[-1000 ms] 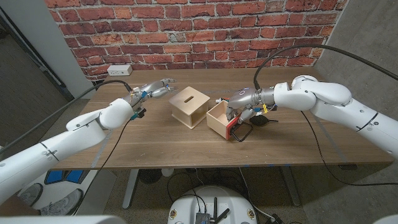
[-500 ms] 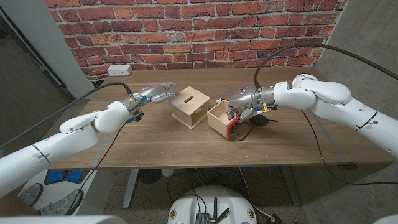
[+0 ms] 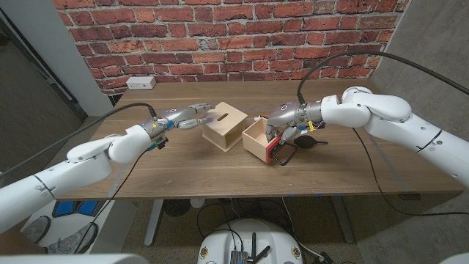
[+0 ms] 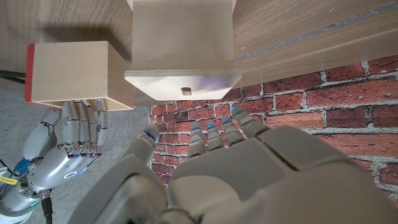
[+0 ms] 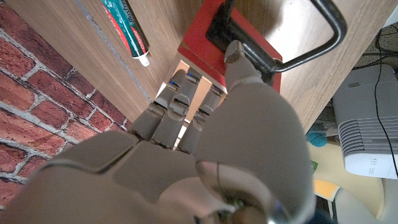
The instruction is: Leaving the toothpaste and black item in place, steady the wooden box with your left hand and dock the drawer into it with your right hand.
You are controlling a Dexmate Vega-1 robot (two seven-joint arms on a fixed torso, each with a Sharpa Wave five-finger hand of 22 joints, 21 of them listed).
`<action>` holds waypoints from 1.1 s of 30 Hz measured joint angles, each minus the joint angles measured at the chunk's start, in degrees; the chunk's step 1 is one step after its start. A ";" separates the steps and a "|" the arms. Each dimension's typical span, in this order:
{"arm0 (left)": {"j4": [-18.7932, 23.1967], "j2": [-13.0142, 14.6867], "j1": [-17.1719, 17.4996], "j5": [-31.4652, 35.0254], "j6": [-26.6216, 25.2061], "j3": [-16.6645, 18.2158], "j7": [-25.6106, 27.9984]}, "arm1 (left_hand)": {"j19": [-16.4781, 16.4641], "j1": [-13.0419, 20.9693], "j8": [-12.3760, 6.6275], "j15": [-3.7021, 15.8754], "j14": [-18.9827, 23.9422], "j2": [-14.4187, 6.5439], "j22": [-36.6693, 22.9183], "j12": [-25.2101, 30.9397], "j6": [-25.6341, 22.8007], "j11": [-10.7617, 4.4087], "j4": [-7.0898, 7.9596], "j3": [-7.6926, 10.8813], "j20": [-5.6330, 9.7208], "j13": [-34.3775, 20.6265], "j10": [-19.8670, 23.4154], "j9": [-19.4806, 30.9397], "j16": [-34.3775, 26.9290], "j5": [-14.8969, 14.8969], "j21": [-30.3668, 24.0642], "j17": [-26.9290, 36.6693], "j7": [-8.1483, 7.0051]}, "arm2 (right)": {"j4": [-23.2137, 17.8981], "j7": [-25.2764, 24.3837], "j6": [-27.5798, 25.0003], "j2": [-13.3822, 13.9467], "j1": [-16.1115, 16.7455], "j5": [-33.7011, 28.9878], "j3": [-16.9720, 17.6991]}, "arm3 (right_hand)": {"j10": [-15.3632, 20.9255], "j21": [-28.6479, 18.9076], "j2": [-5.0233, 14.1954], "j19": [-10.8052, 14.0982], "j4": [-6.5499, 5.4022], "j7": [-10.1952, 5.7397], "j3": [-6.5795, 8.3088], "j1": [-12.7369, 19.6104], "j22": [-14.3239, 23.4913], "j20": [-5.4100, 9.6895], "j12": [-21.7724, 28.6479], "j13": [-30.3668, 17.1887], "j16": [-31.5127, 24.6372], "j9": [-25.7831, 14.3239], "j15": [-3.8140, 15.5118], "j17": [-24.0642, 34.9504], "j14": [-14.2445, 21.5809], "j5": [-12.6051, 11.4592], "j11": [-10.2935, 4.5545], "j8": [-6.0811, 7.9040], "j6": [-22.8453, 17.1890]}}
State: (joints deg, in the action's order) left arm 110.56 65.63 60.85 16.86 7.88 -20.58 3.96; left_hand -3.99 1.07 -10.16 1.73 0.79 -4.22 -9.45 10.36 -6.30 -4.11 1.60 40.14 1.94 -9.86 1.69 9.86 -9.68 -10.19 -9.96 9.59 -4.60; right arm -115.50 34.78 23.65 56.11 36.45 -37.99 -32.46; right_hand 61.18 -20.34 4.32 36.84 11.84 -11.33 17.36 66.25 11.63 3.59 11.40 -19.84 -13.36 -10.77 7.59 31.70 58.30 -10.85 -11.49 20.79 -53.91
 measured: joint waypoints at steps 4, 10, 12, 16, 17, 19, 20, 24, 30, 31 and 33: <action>-0.62 -0.24 -0.04 0.80 0.71 -0.38 -0.35 | 1.03 -0.37 0.00 0.17 -0.49 0.06 0.00 0.00 0.72 -0.38 0.16 -0.16 0.04 0.00 -0.38 0.01 0.00 0.00 -0.01 0.00 -0.51 | 0.22 -0.01 0.24 -0.28 -0.26 0.00 -0.19 | 0.00 -0.19 0.00 0.00 0.00 0.00 0.00 0.00 0.00 0.00 0.01 0.00 0.00 -0.18 0.00 0.00 0.00 0.00 0.00 -0.21 0.00; -1.43 -0.64 -0.48 2.97 1.99 -1.08 -1.03 | 3.22 -0.37 0.22 0.13 -2.37 0.06 0.00 -0.44 2.88 -0.60 0.70 -0.70 -0.08 -0.01 -2.65 0.01 0.00 0.00 -0.01 0.01 -1.20 | 0.88 -0.01 0.72 -0.98 -0.90 0.04 -0.72 | 0.00 -0.29 -0.02 0.00 0.00 0.01 0.00 -0.46 0.00 0.00 0.12 0.02 0.00 -0.24 0.00 0.01 0.00 0.00 0.00 0.02 0.02; -1.66 -0.79 -0.73 3.68 2.30 -1.36 -1.29 | 3.99 -0.37 0.22 0.31 -2.56 0.06 0.00 -0.45 2.96 -0.70 0.71 -0.72 -0.11 -0.01 -2.74 0.01 0.00 0.00 0.22 0.01 -1.12 | 1.16 -0.01 0.81 -1.22 -1.10 0.07 -0.88 | 0.00 -0.29 -0.02 0.00 0.00 0.02 0.00 -0.46 -0.01 0.00 0.12 0.04 0.00 -0.24 0.00 0.01 0.00 0.00 0.00 0.02 0.03; -2.13 -1.21 -1.23 4.90 2.78 -1.85 -1.80 | 4.73 -0.37 0.22 0.31 -3.16 0.06 0.00 -0.44 3.57 -0.70 0.95 -0.94 -0.17 -0.01 -3.35 0.01 0.00 0.00 0.22 0.01 -1.12 | 1.73 -0.03 0.99 -1.67 -1.47 0.19 -1.20 | 0.00 -0.64 -0.17 0.00 0.05 0.05 0.05 -0.62 -0.01 0.00 0.12 0.07 0.01 -0.23 0.00 0.04 0.01 0.00 0.00 0.02 0.07; -2.18 -1.25 -1.28 4.98 2.81 -1.90 -1.85 | 5.03 -0.37 0.22 0.31 -3.16 0.06 0.00 -0.44 3.57 -0.70 1.10 -0.78 -0.08 -0.01 -3.35 0.01 0.00 0.00 0.21 0.01 -1.13 | 1.85 -0.04 1.04 -1.74 -1.54 0.23 -1.26 | 0.00 -0.64 -0.26 0.00 0.19 -0.01 0.19 -0.70 -0.01 0.00 0.12 0.06 0.01 -0.23 0.00 0.05 0.01 0.01 0.00 0.02 0.00; -2.41 -1.41 -1.50 5.50 3.00 -2.12 -2.08 | 5.05 -0.37 0.22 0.31 -3.16 0.06 0.00 -0.44 3.57 -0.92 1.33 -1.01 -0.06 -0.01 -3.58 0.01 0.00 0.00 0.21 0.01 -1.12 | 2.09 -0.07 1.10 -1.90 -1.66 0.29 -1.37 | 0.00 -0.80 -0.40 0.00 0.25 -0.03 0.25 -0.85 -0.01 0.00 0.12 0.06 0.01 -0.20 0.01 0.05 0.02 0.01 0.00 0.02 -0.02; -2.49 -1.47 -1.58 5.60 3.02 -2.21 -2.26 | 5.22 -0.37 0.22 0.31 -3.16 0.06 0.00 -0.44 3.57 -1.00 1.33 -1.01 0.11 -0.01 -3.66 0.01 0.00 0.00 0.21 0.01 -1.12 | 2.27 -0.12 1.21 -2.03 -1.77 0.36 -1.50 | 0.00 -0.86 -0.40 0.00 0.25 -0.04 0.25 -0.85 -0.01 0.00 0.12 0.06 0.01 -0.17 0.02 0.05 0.02 0.01 0.00 0.02 -0.02; -2.78 -1.73 -1.78 6.17 3.05 -2.47 -2.70 | 5.22 -0.37 0.22 0.31 -3.16 0.06 0.00 -0.44 3.57 -1.00 1.33 -1.01 0.11 -0.01 -3.66 0.01 0.00 0.00 0.21 0.01 -1.12 | 2.82 -0.25 1.55 -2.37 -2.09 0.48 -1.80 | 0.07 -0.86 -0.32 0.00 0.25 -0.11 0.25 -1.25 -0.01 0.00 0.12 0.05 0.02 -0.16 0.09 0.06 0.10 0.02 -0.07 0.02 -0.09; -2.95 -1.78 -1.83 6.92 2.96 -2.66 -3.02 | 5.52 -0.37 -0.02 0.31 -3.16 0.06 0.00 -0.44 3.57 -1.00 1.65 -1.34 -0.19 -0.01 -3.66 0.01 0.00 0.00 0.20 0.01 -1.12 | 3.59 -0.45 1.84 -2.83 -2.52 0.60 -2.22 | 0.11 -1.18 -0.23 0.00 0.25 -0.12 0.26 -1.88 -0.02 0.00 0.10 0.04 0.04 -0.19 0.22 0.05 0.22 0.02 -0.12 0.01 -0.09; -2.96 -1.77 -1.83 7.16 2.82 -2.68 -3.04 | 5.52 -0.37 -0.02 0.31 -3.16 0.06 0.00 -0.44 3.57 -1.00 1.65 -1.34 -0.19 -0.01 -3.66 0.02 0.00 0.00 0.20 0.01 -1.12 | 3.80 -0.53 1.90 -2.95 -2.65 0.60 -2.31 | 0.12 -1.29 -0.23 0.00 0.25 -0.12 0.26 -1.88 -0.02 0.00 0.10 0.04 0.04 -0.19 0.22 0.05 0.22 0.04 -0.12 0.01 -0.09; -2.95 -1.73 -1.76 7.36 2.69 -2.68 -3.04 | 5.52 -0.37 -0.02 0.31 -3.16 0.06 -0.02 -0.44 3.56 -1.00 1.65 -1.34 -0.19 -0.01 -3.66 0.02 0.00 0.00 0.21 0.01 -1.12 | 3.96 -0.60 2.02 -3.06 -2.76 0.61 -2.41 | 0.13 -1.29 -0.23 0.00 0.25 -0.12 0.26 -1.88 -0.02 0.00 0.07 0.04 0.06 -0.19 0.22 0.05 0.22 0.05 -0.13 0.00 -0.08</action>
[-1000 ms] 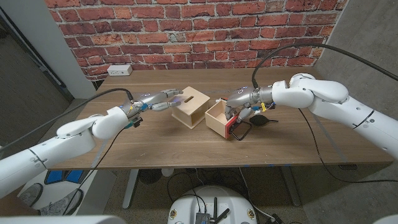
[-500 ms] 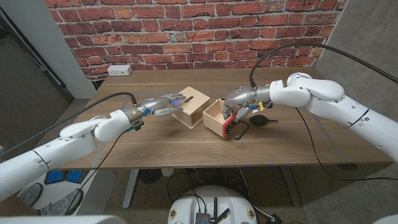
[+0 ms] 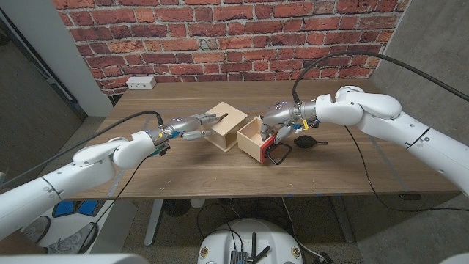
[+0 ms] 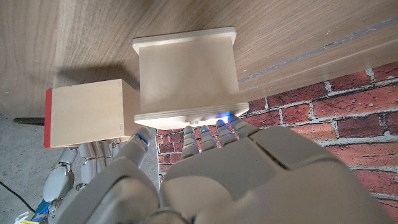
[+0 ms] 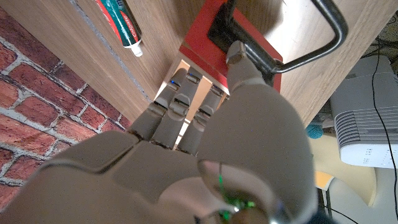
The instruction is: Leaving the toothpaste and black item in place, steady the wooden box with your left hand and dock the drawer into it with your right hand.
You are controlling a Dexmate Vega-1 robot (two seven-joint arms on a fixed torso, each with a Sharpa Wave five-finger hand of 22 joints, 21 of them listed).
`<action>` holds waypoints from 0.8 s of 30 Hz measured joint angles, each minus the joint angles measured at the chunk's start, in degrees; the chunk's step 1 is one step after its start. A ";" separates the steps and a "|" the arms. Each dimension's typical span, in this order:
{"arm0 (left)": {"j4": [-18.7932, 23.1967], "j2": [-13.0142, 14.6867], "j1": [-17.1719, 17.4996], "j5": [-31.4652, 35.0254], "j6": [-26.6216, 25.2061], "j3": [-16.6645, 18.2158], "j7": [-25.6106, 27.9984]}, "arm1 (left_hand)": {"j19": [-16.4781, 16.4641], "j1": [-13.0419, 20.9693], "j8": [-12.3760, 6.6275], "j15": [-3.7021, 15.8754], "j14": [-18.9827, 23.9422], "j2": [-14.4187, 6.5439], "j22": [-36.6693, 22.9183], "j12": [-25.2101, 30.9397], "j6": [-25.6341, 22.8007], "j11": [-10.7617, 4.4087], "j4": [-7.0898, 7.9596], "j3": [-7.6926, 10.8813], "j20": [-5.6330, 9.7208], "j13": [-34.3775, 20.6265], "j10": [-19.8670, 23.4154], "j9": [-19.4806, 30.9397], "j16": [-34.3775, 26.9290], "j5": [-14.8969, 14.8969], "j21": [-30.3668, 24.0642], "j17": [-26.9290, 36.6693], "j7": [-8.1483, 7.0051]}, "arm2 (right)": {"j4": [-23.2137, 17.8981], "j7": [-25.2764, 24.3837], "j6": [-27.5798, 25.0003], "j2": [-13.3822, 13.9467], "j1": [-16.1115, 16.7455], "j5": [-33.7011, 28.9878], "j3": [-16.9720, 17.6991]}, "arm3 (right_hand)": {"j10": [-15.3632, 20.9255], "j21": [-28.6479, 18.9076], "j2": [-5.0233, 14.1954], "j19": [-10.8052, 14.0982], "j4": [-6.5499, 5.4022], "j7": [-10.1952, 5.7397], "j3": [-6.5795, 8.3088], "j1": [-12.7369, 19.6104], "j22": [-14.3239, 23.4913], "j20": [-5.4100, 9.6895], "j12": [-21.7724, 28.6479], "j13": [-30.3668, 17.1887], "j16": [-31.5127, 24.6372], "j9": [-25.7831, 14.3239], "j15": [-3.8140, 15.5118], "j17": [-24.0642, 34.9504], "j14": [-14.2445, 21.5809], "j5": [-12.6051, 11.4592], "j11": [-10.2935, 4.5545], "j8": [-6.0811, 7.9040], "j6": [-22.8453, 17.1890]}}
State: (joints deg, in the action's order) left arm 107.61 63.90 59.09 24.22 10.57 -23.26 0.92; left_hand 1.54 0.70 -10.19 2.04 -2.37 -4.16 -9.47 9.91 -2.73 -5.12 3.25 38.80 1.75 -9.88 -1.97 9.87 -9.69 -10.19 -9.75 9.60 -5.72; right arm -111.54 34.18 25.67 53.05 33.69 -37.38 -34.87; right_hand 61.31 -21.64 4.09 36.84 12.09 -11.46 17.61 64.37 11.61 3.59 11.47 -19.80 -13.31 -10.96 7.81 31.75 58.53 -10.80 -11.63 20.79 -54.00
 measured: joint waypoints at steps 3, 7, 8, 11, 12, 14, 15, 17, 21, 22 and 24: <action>0.08 0.15 0.24 0.57 -0.35 0.00 0.00 | 0.31 0.00 0.00 0.00 0.00 0.00 0.00 0.29 0.03 -0.10 0.17 -0.17 0.31 0.00 0.11 0.00 0.00 0.00 -0.07 0.00 -0.03 | 0.33 -0.12 0.11 -0.20 -0.21 0.00 -0.22 | 0.04 0.00 0.00 0.00 0.00 -0.06 0.00 0.00 0.00 0.00 -0.02 0.09 0.01 0.00 0.01 0.00 0.00 0.01 -0.04 -0.01 0.06; 0.24 0.27 0.52 1.03 -0.78 0.00 0.27 | 0.92 0.00 0.00 -0.14 0.14 0.00 -0.02 0.29 0.41 -0.66 0.23 -0.24 0.30 0.00 0.66 0.00 -0.28 0.00 -0.24 -0.01 -0.41 | 0.72 -0.30 0.19 -0.40 -0.44 -0.01 -0.43 | 0.04 -0.22 0.00 0.00 0.00 -0.09 0.00 0.00 -0.01 0.00 -0.13 0.22 0.02 -0.02 0.10 -0.02 0.10 0.02 -0.04 -0.18 0.10; 0.27 0.30 0.55 1.10 -0.84 0.00 0.32 | 0.92 0.00 0.00 -0.25 0.30 0.00 -0.02 0.29 0.62 -0.95 0.23 -0.24 0.30 0.00 0.95 0.00 -0.28 0.00 -0.24 -0.01 -0.62 | 0.76 -0.33 0.20 -0.43 -0.46 -0.02 -0.45 | 0.04 -0.22 0.00 0.00 0.00 -0.09 0.00 0.00 0.00 0.00 -0.17 0.23 0.03 -0.02 0.10 -0.02 0.10 0.02 -0.04 -0.19 0.10; 0.35 0.39 0.72 1.49 -1.02 0.00 0.62 | 0.92 0.00 0.00 -0.19 1.06 0.00 -0.03 0.73 0.51 -1.15 0.23 -0.24 0.30 0.00 1.56 0.01 -0.41 0.00 -0.24 -0.25 -0.92 | 1.00 -0.45 0.24 -0.55 -0.63 -0.14 -0.56 | 0.04 -0.22 0.00 0.00 0.22 -0.09 0.22 0.00 -0.01 0.00 -0.18 0.25 0.08 -0.02 0.12 -0.05 0.11 0.18 -0.04 -0.22 0.10; 0.39 0.41 0.77 1.69 -1.10 0.00 0.76 | 0.92 0.00 -0.22 -0.10 1.15 0.00 -0.03 0.73 0.51 -1.37 0.23 -0.24 0.30 0.00 1.78 0.00 -0.50 0.00 -0.24 -0.29 -0.92 | 1.00 -0.45 0.24 -0.55 -0.63 -0.14 -0.56 | 0.04 -0.22 0.00 0.00 0.22 -0.09 0.22 0.00 -0.01 0.00 -0.18 0.26 0.08 -0.03 0.12 -0.05 0.12 0.16 -0.04 -0.22 0.10; 0.42 0.48 0.87 2.01 -1.18 0.01 0.95 | 0.92 0.00 -0.23 -0.20 1.50 0.00 -0.03 0.73 0.51 -1.20 0.23 -0.24 0.30 0.00 2.13 0.00 -0.51 0.00 -0.24 -0.32 -0.92 | 1.17 -0.56 0.27 -0.65 -0.75 -0.24 -0.68 | 0.04 -0.34 0.00 0.00 0.22 -0.09 0.22 0.00 -0.08 0.00 -0.19 0.29 0.08 -0.03 0.17 -0.04 0.16 0.04 -0.04 -0.23 0.11; 0.43 0.51 0.87 2.12 -1.19 0.01 1.02 | 0.92 0.00 -0.23 -0.20 1.68 0.00 -0.05 0.73 0.45 -1.40 0.24 -0.24 0.30 0.01 2.34 0.00 -0.51 0.00 -0.24 -0.34 -0.98 | 1.22 -0.60 0.28 -0.67 -0.79 -0.26 -0.70 | 0.04 -0.59 0.00 0.00 0.22 -0.09 0.23 0.00 -0.13 0.00 -0.21 0.29 0.08 -0.03 0.17 -0.03 0.16 -0.05 -0.04 -0.28 0.11; 0.43 0.54 0.88 2.35 -1.19 0.01 1.14 | 0.92 0.00 -0.23 -0.19 1.68 0.00 -0.07 0.73 0.23 -1.37 0.47 -0.48 0.30 0.02 2.55 0.00 -0.51 0.00 -0.25 -0.34 -1.21 | 1.33 -0.67 0.28 -0.73 -0.87 -0.33 -0.75 | 0.04 -0.66 0.00 0.00 0.22 -0.08 0.22 0.00 -0.17 0.00 -0.19 0.29 0.10 -0.04 0.17 0.10 0.16 -0.05 -0.04 -0.29 0.11; 0.42 0.55 0.84 2.72 -1.14 0.01 1.23 | 0.92 0.00 -0.23 -0.28 2.21 0.00 -0.15 0.72 0.22 -1.52 0.47 -0.48 0.30 0.08 3.03 0.01 -0.52 0.00 -0.25 -0.35 -1.21 | 1.58 -0.80 0.40 -0.88 -1.06 -0.53 -0.95 | 0.04 -0.66 0.00 0.00 0.22 -0.08 0.22 0.00 -0.17 0.00 0.04 0.29 0.15 -0.05 0.17 0.22 0.16 -0.05 -0.04 -0.30 0.12; 0.41 0.55 0.81 2.77 -1.11 0.01 1.23 | 0.92 0.00 -0.23 -0.20 2.29 0.00 -0.17 0.72 0.22 -1.53 0.47 -0.47 0.30 0.08 3.03 0.01 -0.52 0.00 -0.25 -0.35 -1.21 | 1.60 -0.84 0.42 -0.92 -1.11 -0.60 -0.99 | 0.03 -0.66 0.00 0.00 0.22 -0.07 0.22 0.00 -0.17 0.00 0.05 0.29 0.12 -0.05 0.17 0.23 0.16 -0.05 -0.04 -0.31 0.13; 0.35 0.56 0.70 2.89 -1.01 0.01 1.23 | 0.91 0.00 -0.23 -0.20 2.29 0.00 -0.15 0.73 0.22 -1.54 0.47 -0.47 0.30 0.06 3.04 0.01 -0.63 0.00 -0.25 -0.34 -1.21 | 1.65 -0.97 0.42 -1.00 -1.16 -0.81 -1.07 | 0.03 -0.66 0.00 0.00 0.22 -0.07 0.22 0.00 -0.17 0.00 0.06 0.28 0.05 -0.07 0.17 0.25 0.16 -0.05 -0.04 -0.33 0.27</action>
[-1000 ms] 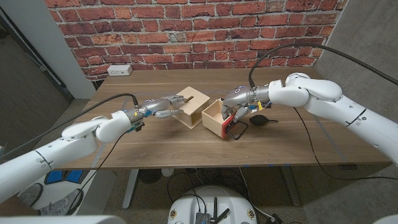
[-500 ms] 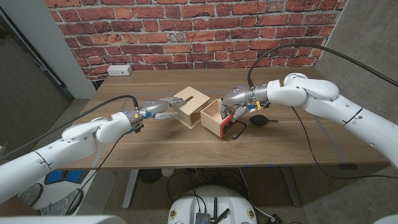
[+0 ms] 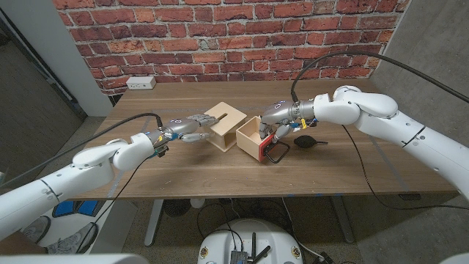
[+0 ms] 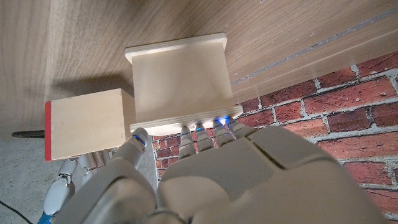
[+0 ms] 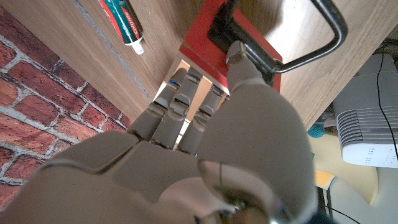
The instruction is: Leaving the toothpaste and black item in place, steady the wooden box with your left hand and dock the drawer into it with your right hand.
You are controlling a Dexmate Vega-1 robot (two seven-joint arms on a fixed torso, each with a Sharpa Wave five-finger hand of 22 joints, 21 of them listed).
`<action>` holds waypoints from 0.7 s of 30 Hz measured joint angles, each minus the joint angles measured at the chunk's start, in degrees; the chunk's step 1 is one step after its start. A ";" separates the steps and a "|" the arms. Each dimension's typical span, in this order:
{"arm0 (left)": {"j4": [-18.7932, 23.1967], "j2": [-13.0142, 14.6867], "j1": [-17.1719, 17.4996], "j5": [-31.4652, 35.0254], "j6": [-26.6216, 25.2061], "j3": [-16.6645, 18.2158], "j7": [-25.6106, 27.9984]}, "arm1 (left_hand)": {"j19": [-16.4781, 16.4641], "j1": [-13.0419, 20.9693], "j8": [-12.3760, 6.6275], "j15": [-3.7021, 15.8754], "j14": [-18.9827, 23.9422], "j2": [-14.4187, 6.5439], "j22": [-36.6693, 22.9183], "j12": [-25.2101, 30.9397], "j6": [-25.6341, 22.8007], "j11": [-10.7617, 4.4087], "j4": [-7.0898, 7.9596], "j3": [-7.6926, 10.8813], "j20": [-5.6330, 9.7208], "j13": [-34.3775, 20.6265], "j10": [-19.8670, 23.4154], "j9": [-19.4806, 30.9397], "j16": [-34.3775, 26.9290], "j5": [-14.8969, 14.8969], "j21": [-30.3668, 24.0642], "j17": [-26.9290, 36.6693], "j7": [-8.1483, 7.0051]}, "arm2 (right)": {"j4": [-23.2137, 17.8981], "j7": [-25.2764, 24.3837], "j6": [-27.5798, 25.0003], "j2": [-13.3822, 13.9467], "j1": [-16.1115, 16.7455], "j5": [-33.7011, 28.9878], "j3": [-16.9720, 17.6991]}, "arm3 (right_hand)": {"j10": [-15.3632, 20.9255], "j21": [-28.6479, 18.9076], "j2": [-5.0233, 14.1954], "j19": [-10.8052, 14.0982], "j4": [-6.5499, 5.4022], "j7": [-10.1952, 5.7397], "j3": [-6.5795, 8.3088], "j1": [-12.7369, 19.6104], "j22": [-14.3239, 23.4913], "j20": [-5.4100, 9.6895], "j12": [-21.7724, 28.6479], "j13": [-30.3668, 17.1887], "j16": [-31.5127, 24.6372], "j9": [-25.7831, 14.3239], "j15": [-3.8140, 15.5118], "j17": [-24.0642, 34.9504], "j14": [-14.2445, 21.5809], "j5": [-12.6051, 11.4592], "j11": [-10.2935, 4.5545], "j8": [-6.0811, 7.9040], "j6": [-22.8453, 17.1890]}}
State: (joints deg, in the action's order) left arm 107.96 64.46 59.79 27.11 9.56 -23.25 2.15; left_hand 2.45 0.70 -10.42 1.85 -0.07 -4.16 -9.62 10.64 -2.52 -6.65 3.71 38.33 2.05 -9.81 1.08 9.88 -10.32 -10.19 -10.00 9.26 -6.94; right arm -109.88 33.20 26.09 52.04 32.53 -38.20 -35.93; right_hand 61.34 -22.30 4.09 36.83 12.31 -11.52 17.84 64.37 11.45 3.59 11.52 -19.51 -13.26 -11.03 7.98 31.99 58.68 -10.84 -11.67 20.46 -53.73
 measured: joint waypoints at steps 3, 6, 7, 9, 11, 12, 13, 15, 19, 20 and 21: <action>-0.08 0.00 -0.14 0.08 0.09 -0.04 -0.07 | 0.00 0.00 0.00 0.00 0.00 0.00 0.03 0.00 0.00 0.00 0.00 0.00 0.00 -0.01 0.00 0.00 0.00 -0.22 -0.44 0.00 0.00 | 0.06 -0.15 0.03 -0.18 -0.08 -0.28 -0.18 | -0.09 -0.45 0.00 -0.28 0.00 0.14 0.00 0.00 0.00 -0.28 0.00 -0.09 -0.10 -0.01 0.00 0.01 0.00 0.00 -0.08 -0.12 -0.14; -0.16 0.00 -0.25 0.15 0.18 -0.11 -0.16 | 0.00 0.00 0.00 0.00 0.00 0.00 0.03 0.00 -0.22 0.00 0.00 0.00 0.00 -0.01 0.00 0.00 0.00 -0.22 -0.44 0.00 0.21 | 0.10 -0.27 0.11 -0.39 -0.19 -0.51 -0.38 | -0.09 -0.44 0.00 -0.33 0.00 0.19 0.00 0.00 0.00 -0.29 0.00 -0.10 -0.10 -0.01 0.00 0.01 0.00 0.00 -0.07 -0.16 -0.18; -0.19 0.00 -0.33 0.19 0.21 -0.15 -0.20 | 0.00 0.00 0.00 0.00 0.00 0.00 0.03 0.00 -0.22 0.00 0.00 0.00 0.00 -0.01 0.00 0.00 0.00 -0.22 -0.44 0.00 0.21 | 0.12 -0.30 0.17 -0.47 -0.24 -0.63 -0.47 | -0.10 -0.45 0.00 -0.54 0.00 0.19 0.00 0.00 0.00 -0.08 0.00 -0.10 -0.10 -0.01 0.00 0.02 0.00 0.00 -0.07 -0.16 -0.18; -0.24 0.00 -0.42 0.22 0.26 -0.20 -0.26 | 0.00 0.00 0.00 0.00 -0.01 0.00 0.03 0.00 -0.22 0.28 0.00 0.00 0.00 -0.01 0.28 0.00 0.00 -0.22 -0.44 0.01 0.21 | 0.13 -0.32 0.24 -0.59 -0.31 -0.77 -0.57 | -0.17 -0.45 0.00 -0.52 0.00 0.19 0.00 -0.01 0.00 -0.10 0.00 -0.10 -0.22 -0.01 0.01 0.02 -0.01 0.00 0.00 -0.17 -0.17; -0.35 -0.01 -0.55 0.29 0.40 -0.28 -0.34 | 0.00 0.00 -0.42 -0.12 0.11 0.00 0.03 0.00 -0.43 0.29 0.00 0.00 0.00 -0.01 0.29 0.00 0.00 -0.22 -0.44 0.00 0.43 | 0.17 -0.35 0.33 -0.84 -0.45 -0.98 -0.79 | -0.17 -0.74 -0.01 -0.52 0.00 0.20 0.00 -0.01 0.00 -0.10 0.00 -0.10 -0.32 -0.01 0.01 0.02 -0.01 0.00 0.00 -0.19 -0.17; -0.35 -0.01 -0.55 0.30 0.41 -0.28 -0.34 | 0.00 0.00 -0.43 -0.21 0.21 0.00 0.03 0.00 -0.51 0.30 0.00 0.00 0.00 -0.01 0.28 0.00 0.00 -0.22 -0.44 0.00 0.50 | 0.18 -0.35 0.33 -0.88 -0.47 -0.98 -0.84 | -0.18 -0.88 -0.01 -0.52 0.08 0.20 0.08 -0.01 0.00 -0.10 0.00 -0.10 -0.33 -0.01 0.01 0.02 -0.01 0.00 0.00 -0.32 -0.16; -0.42 -0.03 -0.64 0.34 0.48 -0.33 -0.36 | 0.00 0.00 -0.43 -0.23 0.22 0.00 0.03 0.00 -0.53 0.30 0.00 0.00 0.00 0.00 0.28 0.00 0.00 -0.22 -0.44 0.00 0.52 | 0.24 -0.35 0.44 -1.05 -0.56 -1.11 -0.97 | -0.18 -0.88 -0.01 -0.52 0.17 0.21 0.17 -0.01 0.00 -0.10 0.00 -0.10 -0.33 -0.02 0.01 0.02 -0.01 0.01 0.00 -0.32 -0.16; -0.48 -0.05 -0.72 0.40 0.55 -0.37 -0.40 | 0.00 0.00 -0.43 -0.10 0.51 0.00 0.03 0.00 -0.53 0.30 0.00 0.00 0.00 -0.01 0.28 0.00 0.01 -0.22 -0.44 -0.02 0.52 | 0.29 -0.35 0.50 -1.18 -0.66 -1.15 -1.08 | -0.18 -0.88 -0.09 -0.52 0.21 0.28 0.21 -0.10 0.01 -0.10 0.00 -0.10 -0.33 -0.10 0.01 0.02 -0.01 0.02 0.00 -0.33 -0.08; -0.55 -0.10 -0.82 0.52 0.59 -0.42 -0.48 | 0.00 0.00 -0.43 0.00 0.60 0.00 0.03 0.00 -0.53 0.60 0.00 0.00 0.00 -0.01 0.58 0.00 0.01 -0.22 -0.44 -0.06 0.52 | 0.58 -0.35 0.60 -1.73 -0.99 -1.31 -1.55 | -0.19 -1.01 0.06 -0.52 0.22 0.14 0.22 -0.70 0.01 -0.10 -0.01 -0.10 -0.34 -0.10 0.01 0.02 -0.02 -0.01 0.01 -0.55 -0.22; -0.55 -0.10 -0.82 0.53 0.59 -0.42 -0.49 | 0.00 0.00 -0.43 0.00 0.60 0.00 0.03 0.00 -0.53 0.61 -0.01 0.00 0.00 0.00 0.58 0.00 0.01 -0.22 -0.44 -0.06 0.52 | 0.62 -0.35 0.60 -1.78 -1.02 -1.31 -1.60 | -0.19 -1.21 0.06 -0.52 0.22 0.10 0.22 -0.70 0.01 -0.10 -0.01 -0.10 -0.34 -0.07 0.02 0.02 -0.02 -0.12 0.01 -0.55 -0.26; -0.57 -0.13 -0.88 0.56 0.59 -0.46 -0.52 | 0.00 0.00 -0.43 0.00 0.60 0.00 0.03 0.00 -0.53 0.61 -0.01 0.00 0.00 0.00 0.58 0.00 0.01 -0.22 -0.44 -0.06 0.52 | 0.77 -0.40 0.78 -1.95 -1.10 -1.42 -1.72 | -0.19 -1.23 0.06 -0.52 0.22 0.09 0.22 -0.70 0.01 -0.10 -0.01 -0.10 -0.34 -0.03 0.02 0.02 -0.02 -0.22 0.01 -0.55 -0.28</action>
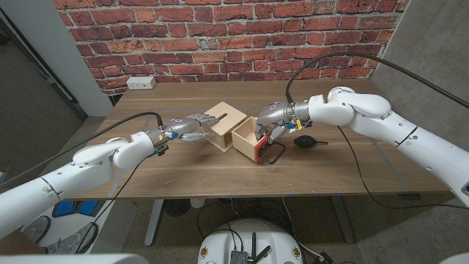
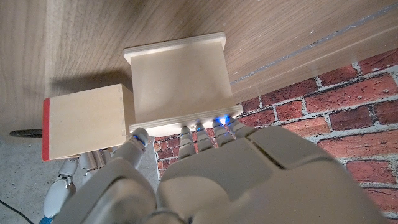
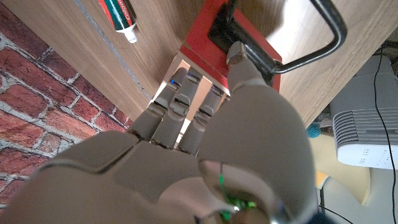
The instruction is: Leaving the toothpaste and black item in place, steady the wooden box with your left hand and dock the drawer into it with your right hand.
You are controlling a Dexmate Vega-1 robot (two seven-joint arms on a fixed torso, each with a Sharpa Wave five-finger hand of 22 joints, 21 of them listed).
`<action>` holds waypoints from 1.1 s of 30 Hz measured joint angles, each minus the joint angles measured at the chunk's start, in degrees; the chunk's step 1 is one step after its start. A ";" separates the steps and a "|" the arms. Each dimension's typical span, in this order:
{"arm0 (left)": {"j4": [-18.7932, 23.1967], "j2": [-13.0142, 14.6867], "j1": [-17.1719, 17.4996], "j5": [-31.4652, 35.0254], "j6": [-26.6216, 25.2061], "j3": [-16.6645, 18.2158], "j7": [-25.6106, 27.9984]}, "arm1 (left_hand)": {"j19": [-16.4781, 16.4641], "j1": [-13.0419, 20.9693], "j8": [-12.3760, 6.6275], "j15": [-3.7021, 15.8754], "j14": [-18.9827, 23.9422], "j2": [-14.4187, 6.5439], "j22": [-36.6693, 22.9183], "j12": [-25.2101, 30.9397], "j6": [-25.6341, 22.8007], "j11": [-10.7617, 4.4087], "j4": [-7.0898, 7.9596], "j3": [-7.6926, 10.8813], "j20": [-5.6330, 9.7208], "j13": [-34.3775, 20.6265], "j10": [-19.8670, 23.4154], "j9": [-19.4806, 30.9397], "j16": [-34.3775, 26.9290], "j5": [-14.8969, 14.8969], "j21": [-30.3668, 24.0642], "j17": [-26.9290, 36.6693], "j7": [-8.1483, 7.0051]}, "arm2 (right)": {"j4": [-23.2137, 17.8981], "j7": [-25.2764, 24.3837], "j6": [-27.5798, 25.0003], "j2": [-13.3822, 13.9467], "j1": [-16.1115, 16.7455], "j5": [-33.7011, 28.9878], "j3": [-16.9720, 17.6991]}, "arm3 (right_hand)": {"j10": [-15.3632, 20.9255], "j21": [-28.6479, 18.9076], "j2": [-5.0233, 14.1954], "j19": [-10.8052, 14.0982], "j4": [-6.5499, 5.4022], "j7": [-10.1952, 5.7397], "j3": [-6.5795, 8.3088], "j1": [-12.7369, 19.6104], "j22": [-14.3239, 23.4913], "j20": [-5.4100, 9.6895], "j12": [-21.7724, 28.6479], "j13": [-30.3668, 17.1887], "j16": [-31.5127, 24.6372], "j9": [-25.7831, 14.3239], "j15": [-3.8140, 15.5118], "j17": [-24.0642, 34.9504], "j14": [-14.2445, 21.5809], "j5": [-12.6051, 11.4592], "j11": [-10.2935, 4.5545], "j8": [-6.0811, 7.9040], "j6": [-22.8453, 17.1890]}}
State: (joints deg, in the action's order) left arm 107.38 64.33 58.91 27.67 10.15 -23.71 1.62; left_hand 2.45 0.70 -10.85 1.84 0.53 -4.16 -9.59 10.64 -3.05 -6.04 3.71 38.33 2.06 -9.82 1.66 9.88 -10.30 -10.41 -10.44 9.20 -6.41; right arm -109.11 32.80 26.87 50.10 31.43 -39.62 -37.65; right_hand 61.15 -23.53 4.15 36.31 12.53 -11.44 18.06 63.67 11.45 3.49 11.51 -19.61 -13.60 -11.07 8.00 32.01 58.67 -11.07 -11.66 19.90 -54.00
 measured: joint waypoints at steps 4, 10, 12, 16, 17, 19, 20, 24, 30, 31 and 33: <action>0.00 -0.02 -0.02 0.11 0.00 -0.01 0.00 | 0.00 0.00 0.00 0.00 0.00 0.00 0.00 0.00 -0.40 0.00 0.00 0.00 0.00 0.00 0.00 0.00 0.00 0.00 0.00 -0.01 0.41 | 0.37 -0.21 0.14 -0.51 -0.22 -0.27 -0.39 | 0.00 -0.31 0.00 0.00 0.00 -0.01 0.00 0.00 0.00 0.00 -0.02 0.00 0.00 0.16 0.00 0.00 0.00 -0.01 0.00 -0.02 0.00; 0.05 -0.07 -0.02 0.28 -0.12 -0.02 0.07 | 0.00 0.00 0.00 0.00 -0.01 0.00 0.00 0.00 -0.40 0.00 0.00 0.00 0.00 0.00 0.00 0.00 0.00 0.00 0.00 -0.01 0.41 | 1.00 -0.71 0.44 -1.32 -0.60 -0.91 -1.02 | -0.01 -0.56 -0.21 -0.30 0.00 -0.01 0.00 -0.21 0.01 -0.31 -0.06 0.00 0.01 0.19 0.01 0.31 0.00 -0.01 0.01 -0.23 0.00; 0.06 -0.07 -0.02 0.32 -0.12 -0.02 0.07 | 0.00 0.00 0.00 0.00 -0.01 0.00 0.00 0.00 -0.40 0.00 0.00 0.00 0.00 0.00 0.00 0.00 0.00 0.00 0.00 -0.01 0.40 | 1.17 -0.78 0.49 -1.52 -0.69 -0.96 -1.16 | -0.02 -0.64 -0.21 -0.30 0.00 -0.01 0.00 -0.21 0.01 -0.31 -0.10 0.00 0.02 0.32 0.01 0.31 0.00 -0.01 0.01 -0.27 0.00; 0.14 -0.09 -0.08 0.45 -0.19 -0.02 0.02 | 0.00 0.00 0.00 0.00 0.00 0.00 0.00 0.00 -0.40 0.00 0.00 0.00 0.00 -0.01 0.00 0.00 0.00 0.00 0.00 0.00 0.40 | 1.66 -1.11 0.68 -2.05 -0.99 -1.28 -1.64 | -0.10 -0.98 -0.21 -0.32 0.00 -0.01 0.00 -0.21 0.00 -0.29 -0.17 -0.04 0.02 0.32 0.02 0.31 0.01 0.00 0.09 -0.29 0.00; 0.16 -0.11 -0.14 0.47 -0.19 -0.02 -0.01 | 0.00 0.00 0.00 0.00 0.00 0.00 0.00 0.00 -0.40 0.00 0.00 0.00 0.00 -0.02 0.00 0.01 0.00 0.00 0.00 0.01 0.40 | 1.76 -1.22 0.79 -2.15 -1.05 -1.36 -1.76 | -0.10 -0.99 -0.21 -0.53 0.00 -0.01 0.00 -0.21 0.01 -0.08 -0.18 -0.08 0.03 0.32 0.02 0.31 0.01 0.00 0.09 -0.29 0.00; 0.16 -0.11 -0.14 0.51 -0.19 -0.02 -0.05 | 0.00 0.00 0.00 0.00 0.00 0.00 0.00 0.00 -0.40 0.00 0.00 0.00 0.00 -0.02 0.00 0.00 -0.01 0.00 0.00 0.01 0.40 | 1.93 -1.22 0.79 -2.33 -1.16 -1.36 -1.97 | -0.10 -0.99 -0.21 -0.61 0.19 0.00 0.20 -0.21 0.01 0.00 -0.22 -0.09 0.03 0.30 0.02 0.31 0.00 0.00 0.09 -0.30 0.00; 0.18 -0.16 -0.24 0.53 -0.19 -0.04 -0.06 | 0.00 0.00 0.00 0.00 0.00 0.00 0.00 0.00 -0.40 0.00 0.00 0.00 0.00 -0.02 0.00 0.01 -0.01 0.00 0.00 0.01 0.40 | 1.99 -1.31 0.98 -2.40 -1.22 -1.50 -2.05 | -0.10 -0.99 -0.20 -0.61 0.20 0.00 0.21 -0.21 0.01 0.00 -0.22 -0.09 0.04 0.28 0.02 0.31 0.00 0.00 0.10 -0.42 0.00; 0.18 -0.16 -0.24 0.60 -0.21 -0.04 -0.15 | -0.02 0.00 0.00 0.00 -0.01 0.00 0.00 0.00 -0.40 0.00 0.00 0.00 -0.02 -0.02 0.00 0.01 -0.01 0.00 0.00 0.01 0.40 | 2.37 -1.31 0.98 -2.76 -1.48 -1.50 -2.48 | -0.10 -1.27 -0.20 -0.61 0.21 0.00 0.22 -0.20 0.01 0.00 -0.23 -0.07 0.04 0.09 0.02 0.31 0.00 0.01 0.10 -0.45 0.01; 0.20 -0.33 -0.48 0.67 -0.24 -0.17 -0.25 | -0.23 0.00 0.00 0.00 -0.01 0.00 0.00 0.00 -0.71 0.00 0.00 0.00 -0.23 -0.02 0.00 0.01 -0.01 0.00 0.00 0.01 0.71 | 2.76 -1.52 1.56 -3.11 -1.81 -1.86 -2.94 | -0.12 -1.76 -0.20 -0.86 0.21 0.00 0.23 -0.20 0.01 -0.24 -0.01 0.04 0.07 0.06 0.04 0.33 0.01 0.05 0.10 -0.63 0.02; 0.21 -0.43 -0.63 0.68 -0.24 -0.24 -0.27 | -0.23 0.00 0.00 0.00 -0.01 0.00 0.00 0.00 -0.71 0.00 0.00 0.00 -0.23 -0.02 0.00 0.01 -0.01 0.00 0.00 0.01 0.71 | 2.84 -1.53 1.80 -3.16 -1.88 -1.99 -3.02 | -0.13 -1.76 -0.20 -0.85 0.21 0.02 0.23 -0.20 0.01 -0.24 0.01 0.04 0.07 0.06 0.16 0.40 0.13 0.05 0.11 -0.66 0.03; 0.21 -0.43 -0.63 0.70 -0.24 -0.24 -0.33 | -0.23 0.00 0.00 0.00 -0.01 0.00 0.00 0.00 -0.71 0.00 0.00 0.00 -0.23 -0.02 0.00 0.01 -0.01 0.00 0.00 0.01 0.71 | 3.00 -1.53 1.80 -3.29 -2.04 -1.99 -3.16 | -0.21 -1.76 -0.20 -0.85 0.21 0.01 0.23 -0.20 0.01 -0.24 0.02 0.04 0.08 0.05 0.32 0.43 0.29 0.06 0.19 -0.66 0.21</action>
State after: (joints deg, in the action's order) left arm 107.59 63.90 58.28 28.37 9.92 -23.96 1.29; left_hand 2.22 0.70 -10.85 1.84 0.52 -4.16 -9.59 10.64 -3.76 -6.04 3.71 38.33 1.83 -9.83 1.65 9.89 -10.31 -10.41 -10.44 9.21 -5.70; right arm -106.11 31.28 28.67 46.81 29.39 -41.61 -40.81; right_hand 60.94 -25.29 3.95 35.46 12.74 -11.43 18.28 63.47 11.47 3.25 11.53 -19.57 -13.51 -11.01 8.32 32.44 58.96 -11.01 -11.47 19.24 -53.80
